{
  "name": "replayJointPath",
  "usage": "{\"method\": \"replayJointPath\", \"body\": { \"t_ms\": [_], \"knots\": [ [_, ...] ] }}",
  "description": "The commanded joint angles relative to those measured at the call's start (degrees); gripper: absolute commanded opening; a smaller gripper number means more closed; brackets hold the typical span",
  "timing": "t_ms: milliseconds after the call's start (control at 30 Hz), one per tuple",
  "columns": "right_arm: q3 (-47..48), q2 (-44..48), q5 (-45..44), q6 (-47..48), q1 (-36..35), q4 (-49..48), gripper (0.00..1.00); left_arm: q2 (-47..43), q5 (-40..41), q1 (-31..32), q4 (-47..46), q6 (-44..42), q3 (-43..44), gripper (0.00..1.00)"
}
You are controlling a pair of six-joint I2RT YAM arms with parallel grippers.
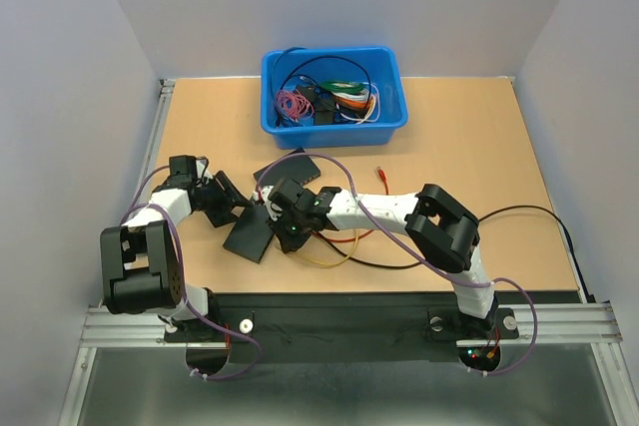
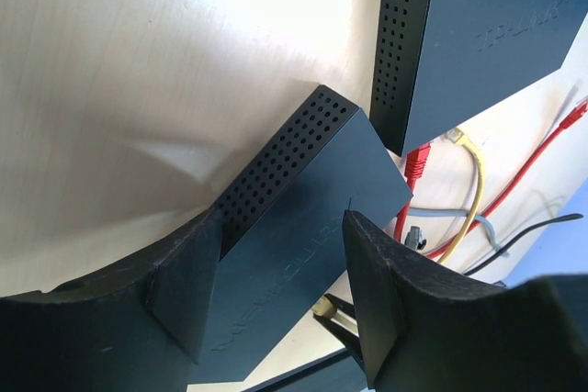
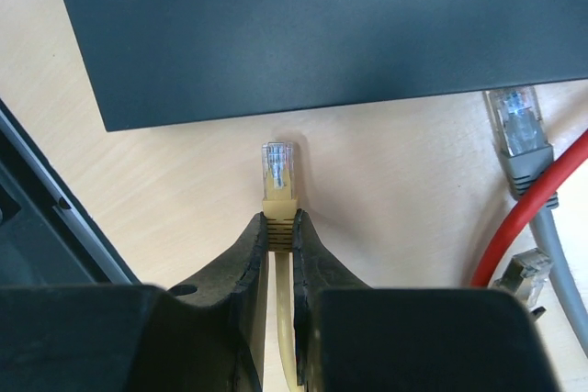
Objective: Insert the plug into the switch port
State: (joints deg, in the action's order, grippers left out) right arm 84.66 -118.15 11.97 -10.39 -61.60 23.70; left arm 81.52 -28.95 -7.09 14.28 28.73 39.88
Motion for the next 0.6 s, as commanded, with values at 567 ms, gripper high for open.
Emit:
{"method": "replayJointPath", "body": {
  "t_ms": [567],
  "knots": [
    [4.72, -0.5, -0.98, -0.33, -0.53, -1.03, 0.01, -5.66, 1.18, 3.05, -1.63, 4.49, -4.46, 0.65]
  ]
}}
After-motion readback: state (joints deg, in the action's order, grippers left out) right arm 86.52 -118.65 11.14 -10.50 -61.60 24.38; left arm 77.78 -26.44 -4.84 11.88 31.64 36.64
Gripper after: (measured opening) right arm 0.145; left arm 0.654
